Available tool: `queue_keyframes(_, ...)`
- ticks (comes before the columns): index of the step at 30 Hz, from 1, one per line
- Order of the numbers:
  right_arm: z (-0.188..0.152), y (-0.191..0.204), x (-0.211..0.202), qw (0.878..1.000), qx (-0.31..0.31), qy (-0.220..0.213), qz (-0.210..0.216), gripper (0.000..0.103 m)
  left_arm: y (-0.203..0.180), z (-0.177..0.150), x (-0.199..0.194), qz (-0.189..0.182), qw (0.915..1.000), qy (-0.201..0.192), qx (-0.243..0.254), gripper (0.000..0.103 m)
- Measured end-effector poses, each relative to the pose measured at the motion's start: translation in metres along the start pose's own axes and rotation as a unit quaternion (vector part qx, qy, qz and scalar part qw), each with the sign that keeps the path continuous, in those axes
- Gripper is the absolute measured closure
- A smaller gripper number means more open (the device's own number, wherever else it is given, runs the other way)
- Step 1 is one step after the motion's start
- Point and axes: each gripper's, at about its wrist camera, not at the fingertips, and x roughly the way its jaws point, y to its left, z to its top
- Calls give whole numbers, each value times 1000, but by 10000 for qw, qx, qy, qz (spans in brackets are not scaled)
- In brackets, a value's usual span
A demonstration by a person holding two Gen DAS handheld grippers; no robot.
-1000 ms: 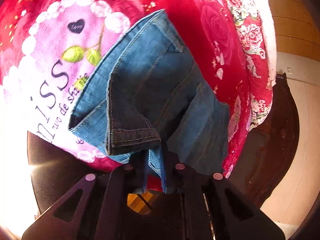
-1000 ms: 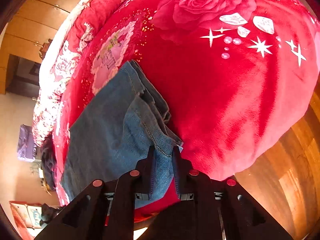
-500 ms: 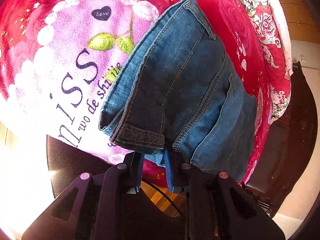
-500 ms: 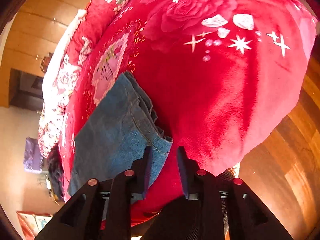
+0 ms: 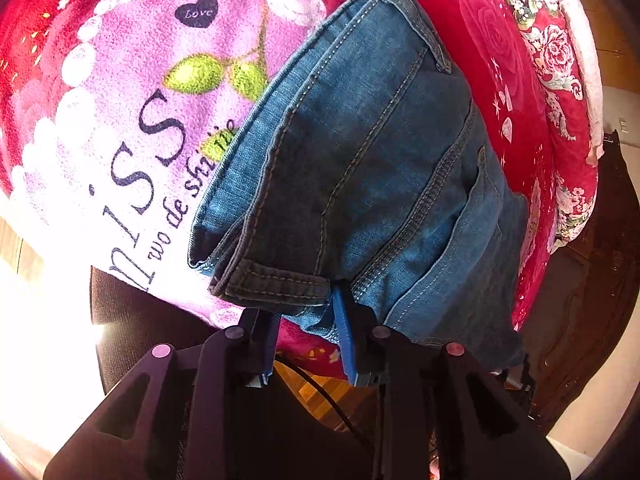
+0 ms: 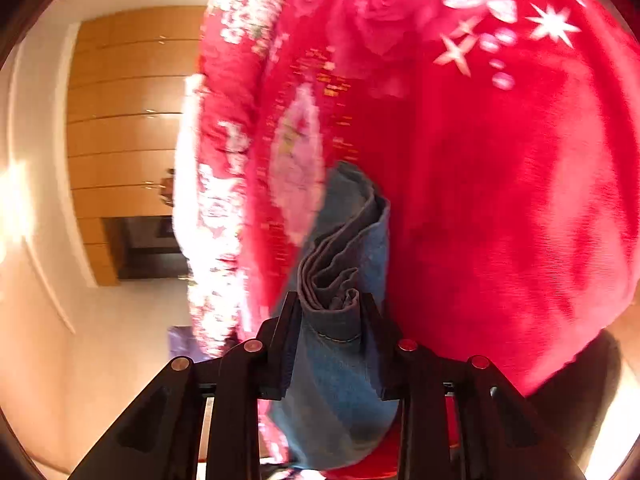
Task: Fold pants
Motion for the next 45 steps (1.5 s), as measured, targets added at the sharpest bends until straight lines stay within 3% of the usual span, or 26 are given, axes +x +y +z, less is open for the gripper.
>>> queue_keyframes(2, 6, 23, -12, 9983, -459, -336, -161, 42, 1, 0, 1, 23, 10000, 28, -37, 79)
queue_keyframes(4, 9, 28, -16, 9935, -752, -415, -750, 31, 0, 1, 2, 44, 10000, 41, -25, 77)
queue_keyframes(7, 5, 7, -12, 9842, -807, -141, -1570, 31, -2, 1, 2, 6, 10000, 53, -14, 72)
queue_keyframes(9, -5, -15, -13, 9814, -688, 1, -1790, 31, -3, 1, 2, -28, 10000, 65, -38, 70)
queue_keyframes(15, -25, -68, -29, 9860, -439, 66, -1610, 31, -8, 3, 7, 15, 9999, 107, -54, 69)
queue_keyframes(16, -26, -70, -26, 9874, -462, 40, -1514, 32, -9, 4, 8, 26, 9999, 116, -70, 68)
queue_keyframes(17, -27, -70, -23, 9887, -511, 46, -1406, 42, -10, 4, 8, 44, 9999, 113, -93, 68)
queue_keyframes(18, -27, -68, -22, 9889, -582, 98, -1365, 57, -11, 4, 8, 71, 9999, 105, -94, 68)
queue_keyframes(19, -27, -63, -18, 9887, -638, 197, -1342, 90, -12, 4, 8, 97, 9999, 98, -72, 68)
queue_keyframes(21, -30, -46, -22, 9876, -930, 66, -1267, 90, -12, 3, 7, 109, 9999, 83, -57, 68)
queue_keyframes(23, -31, -36, -22, 9794, -1157, 43, -1652, 90, -10, 2, 8, 98, 9999, 85, -97, 68)
queue_keyframes(26, -34, -61, -15, 9716, -854, 343, -2179, 88, -9, 1, 9, 197, 9995, 222, -83, 68)
queue_keyframes(27, -36, -63, -18, 9736, -794, 321, -2118, 87, -9, -1, 7, 309, 9991, 294, -27, 67)
queue_keyframes(28, -37, -62, -24, 9755, -769, 224, -2051, 80, -11, -5, 2, 411, 9985, 356, 91, 66)
queue_keyframes(30, -36, -59, -40, 9793, -699, 33, -1898, 75, -22, -18, -9, 411, 9959, 507, 621, 66)
queue_keyframes(32, -34, -58, -56, 9817, -590, -182, -1801, 66, -44, -37, -22, 401, 9880, 593, 1367, 65)
queue_keyframes(36, -35, -70, -62, 9892, -332, -170, -1415, 59, -110, -55, -30, 619, 9656, 315, 2504, 35)
queue_keyframes(40, -39, -79, -39, 9918, -202, 26, -1265, 59, -203, -56, 5, 557, 9413, 489, 3293, 35)
queue_keyframes(42, -42, -77, -29, 9931, -298, 80, -1131, 59, -257, -64, 29, 594, 9207, 606, 3810, 35)
queue_keyframes(45, -44, -78, -21, 9935, -422, 67, -1054, 59, -341, -85, 68, 803, 8753, 772, 4705, 35)
